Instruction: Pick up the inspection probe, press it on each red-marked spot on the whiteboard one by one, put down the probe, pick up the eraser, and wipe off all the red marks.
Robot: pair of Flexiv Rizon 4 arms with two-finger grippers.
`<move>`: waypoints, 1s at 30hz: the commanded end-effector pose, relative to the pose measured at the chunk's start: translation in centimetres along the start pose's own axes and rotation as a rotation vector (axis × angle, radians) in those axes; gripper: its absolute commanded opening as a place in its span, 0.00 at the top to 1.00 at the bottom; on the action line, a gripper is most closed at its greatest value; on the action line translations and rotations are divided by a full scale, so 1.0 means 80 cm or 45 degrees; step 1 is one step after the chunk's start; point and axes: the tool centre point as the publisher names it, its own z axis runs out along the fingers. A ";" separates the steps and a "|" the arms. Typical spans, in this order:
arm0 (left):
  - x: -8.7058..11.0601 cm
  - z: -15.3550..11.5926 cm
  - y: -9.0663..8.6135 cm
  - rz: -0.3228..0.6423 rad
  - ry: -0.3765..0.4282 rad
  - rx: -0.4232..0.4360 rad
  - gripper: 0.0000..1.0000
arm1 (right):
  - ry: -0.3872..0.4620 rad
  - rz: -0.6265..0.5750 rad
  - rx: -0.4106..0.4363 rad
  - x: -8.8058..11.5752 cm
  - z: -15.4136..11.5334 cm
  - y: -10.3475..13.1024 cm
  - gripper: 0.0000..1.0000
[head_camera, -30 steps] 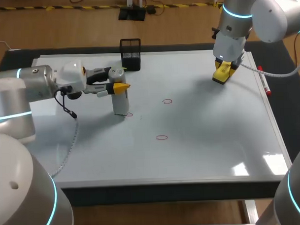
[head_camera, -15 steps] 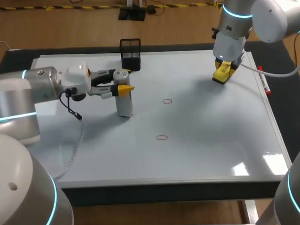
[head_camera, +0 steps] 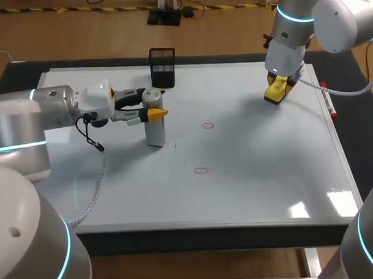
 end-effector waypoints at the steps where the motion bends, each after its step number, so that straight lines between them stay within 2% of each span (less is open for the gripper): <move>1: -0.001 -0.002 0.004 0.005 0.015 -0.008 1.00 | 0.003 -0.002 0.002 0.000 -0.001 -0.001 1.00; 21: 0.000 -0.005 0.006 0.004 0.025 -0.020 1.00 | 0.003 -0.002 0.002 0.000 -0.001 -0.001 1.00; 30: -0.005 -0.004 -0.002 0.004 0.015 -0.006 1.00 | 0.003 -0.002 0.002 0.000 -0.001 -0.001 1.00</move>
